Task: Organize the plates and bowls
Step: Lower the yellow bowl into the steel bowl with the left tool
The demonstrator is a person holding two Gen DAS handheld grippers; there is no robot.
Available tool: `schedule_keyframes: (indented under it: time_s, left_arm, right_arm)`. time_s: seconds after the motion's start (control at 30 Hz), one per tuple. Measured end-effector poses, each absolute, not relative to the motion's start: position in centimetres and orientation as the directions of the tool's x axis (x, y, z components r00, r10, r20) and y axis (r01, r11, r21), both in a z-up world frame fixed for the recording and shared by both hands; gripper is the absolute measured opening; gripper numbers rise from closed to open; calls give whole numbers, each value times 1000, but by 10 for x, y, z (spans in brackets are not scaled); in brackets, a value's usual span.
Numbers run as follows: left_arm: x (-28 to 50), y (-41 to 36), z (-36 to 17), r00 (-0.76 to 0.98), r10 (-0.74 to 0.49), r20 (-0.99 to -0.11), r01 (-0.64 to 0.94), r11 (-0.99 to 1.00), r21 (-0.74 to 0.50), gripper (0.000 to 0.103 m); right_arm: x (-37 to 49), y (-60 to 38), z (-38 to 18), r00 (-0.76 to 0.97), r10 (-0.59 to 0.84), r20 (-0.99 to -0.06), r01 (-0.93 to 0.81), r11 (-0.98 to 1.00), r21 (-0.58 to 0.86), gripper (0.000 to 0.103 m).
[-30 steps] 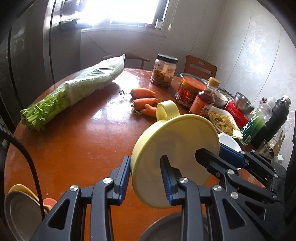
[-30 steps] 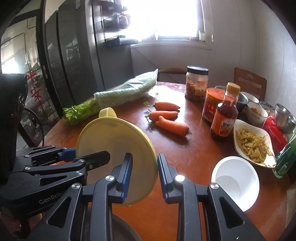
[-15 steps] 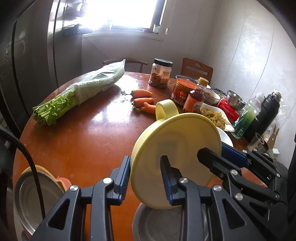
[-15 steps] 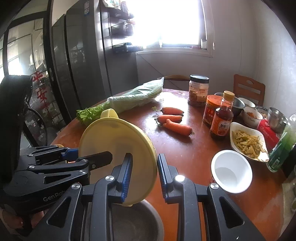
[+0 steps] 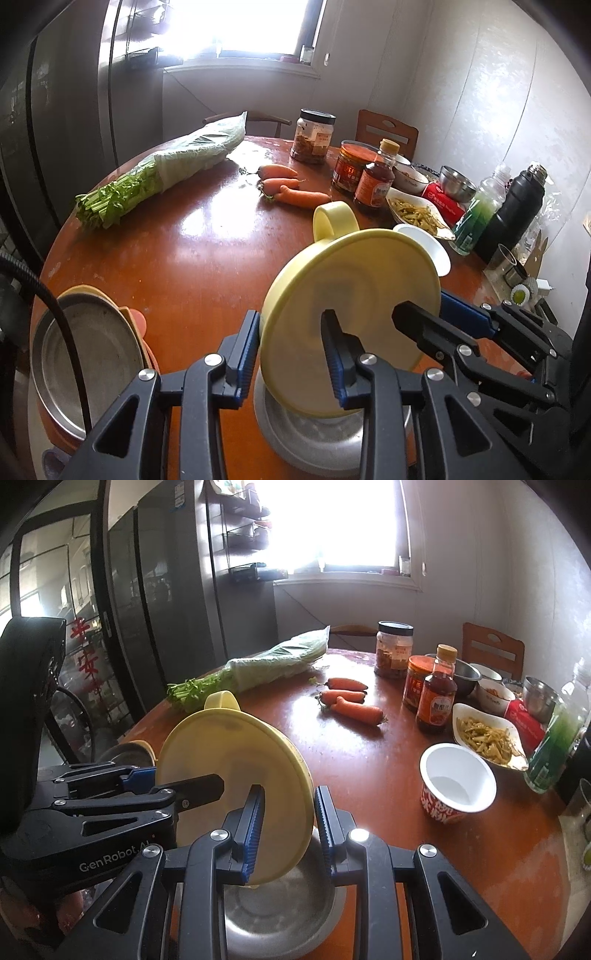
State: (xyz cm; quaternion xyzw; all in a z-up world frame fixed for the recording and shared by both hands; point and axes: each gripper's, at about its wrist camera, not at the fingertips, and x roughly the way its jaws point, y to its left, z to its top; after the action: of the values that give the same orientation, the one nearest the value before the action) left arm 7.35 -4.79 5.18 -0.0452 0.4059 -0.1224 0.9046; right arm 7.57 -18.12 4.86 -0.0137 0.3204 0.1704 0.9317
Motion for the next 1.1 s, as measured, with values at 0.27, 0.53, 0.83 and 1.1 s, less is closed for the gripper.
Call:
schedule_keyframes:
  time_s: [0.27, 0.53, 0.83, 1.1]
  left_arm:
    - [62, -54, 40, 614, -254, -748, 192, 966, -171, 37]
    - [61, -56, 25, 577, -256, -776, 194, 965, -174, 37]
    - [56, -66, 16, 547, -243, -801, 222, 965, -141, 37]
    - [59, -72, 9, 532, -233, -814, 237, 964, -121, 38]
  right_arm:
    - [62, -183, 40, 724, 306, -618, -326, 942, 84, 29]
    - [57, -186, 21, 688, 311, -655, -330, 939, 99, 30]
    - [55, -191, 6, 654, 310, -690, -330, 938, 108, 31]
    - [56, -197, -5, 631, 321, -706, -325, 936, 135, 31]
